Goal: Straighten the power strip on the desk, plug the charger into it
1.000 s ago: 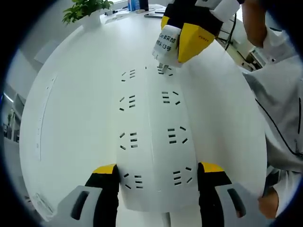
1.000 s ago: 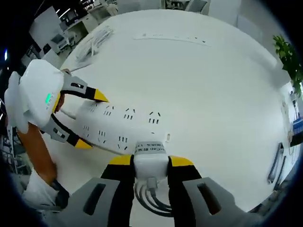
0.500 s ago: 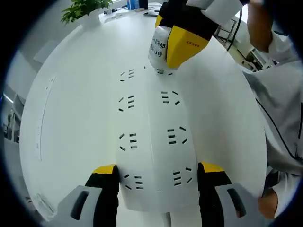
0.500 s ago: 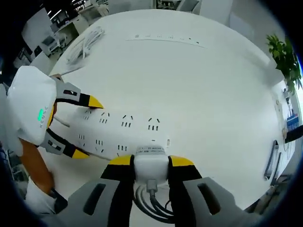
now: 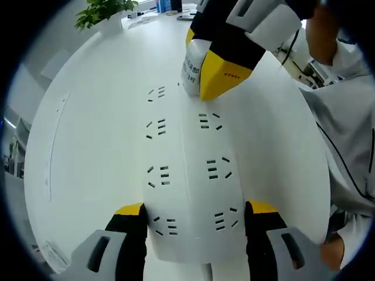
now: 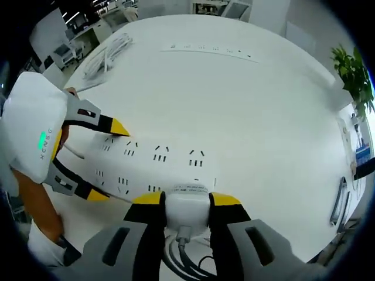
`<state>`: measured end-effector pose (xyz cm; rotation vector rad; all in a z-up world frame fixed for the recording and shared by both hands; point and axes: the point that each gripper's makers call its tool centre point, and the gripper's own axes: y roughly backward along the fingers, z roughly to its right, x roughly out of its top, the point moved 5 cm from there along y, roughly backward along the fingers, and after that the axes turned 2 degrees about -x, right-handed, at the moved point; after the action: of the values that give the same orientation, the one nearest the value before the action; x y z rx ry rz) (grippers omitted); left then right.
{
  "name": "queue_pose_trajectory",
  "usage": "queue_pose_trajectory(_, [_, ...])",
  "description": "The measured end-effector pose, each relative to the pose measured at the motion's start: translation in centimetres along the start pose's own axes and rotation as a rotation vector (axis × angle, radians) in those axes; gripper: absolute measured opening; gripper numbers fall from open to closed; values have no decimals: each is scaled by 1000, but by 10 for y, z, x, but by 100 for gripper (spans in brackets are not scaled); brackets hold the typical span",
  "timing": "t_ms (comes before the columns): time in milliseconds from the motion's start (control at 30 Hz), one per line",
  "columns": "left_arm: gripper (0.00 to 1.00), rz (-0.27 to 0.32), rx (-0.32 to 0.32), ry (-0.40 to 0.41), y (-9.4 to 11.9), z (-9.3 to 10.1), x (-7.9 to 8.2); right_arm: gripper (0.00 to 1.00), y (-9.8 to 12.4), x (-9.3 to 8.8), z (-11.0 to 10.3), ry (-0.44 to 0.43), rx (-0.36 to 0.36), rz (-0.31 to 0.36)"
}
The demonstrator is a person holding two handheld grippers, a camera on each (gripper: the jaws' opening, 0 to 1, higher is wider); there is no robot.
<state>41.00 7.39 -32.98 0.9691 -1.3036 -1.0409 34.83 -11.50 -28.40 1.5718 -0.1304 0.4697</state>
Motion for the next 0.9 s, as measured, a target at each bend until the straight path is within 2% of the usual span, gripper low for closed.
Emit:
queue_pose_trajectory(200, [68,4,0,0,0,0,0,28,0,1,4,-54,71,11])
queue_pose_trajectory(400, [69,8,1,4,-1,1,0,28,-3,-1,6,-73,95,5])
queue_pose_trajectory(567, [69,8,1,4,-1,1,0,28,-4,-7,1,-14,59,23])
queue_pose_trajectory(667, [69,9,1,3,-1,0,0,28,-5,-4,7,-78,92,2])
queue_pose_trajectory(900, [69,13,2,7,-2,1,0,28,-5,-7,8,-46,77,25])
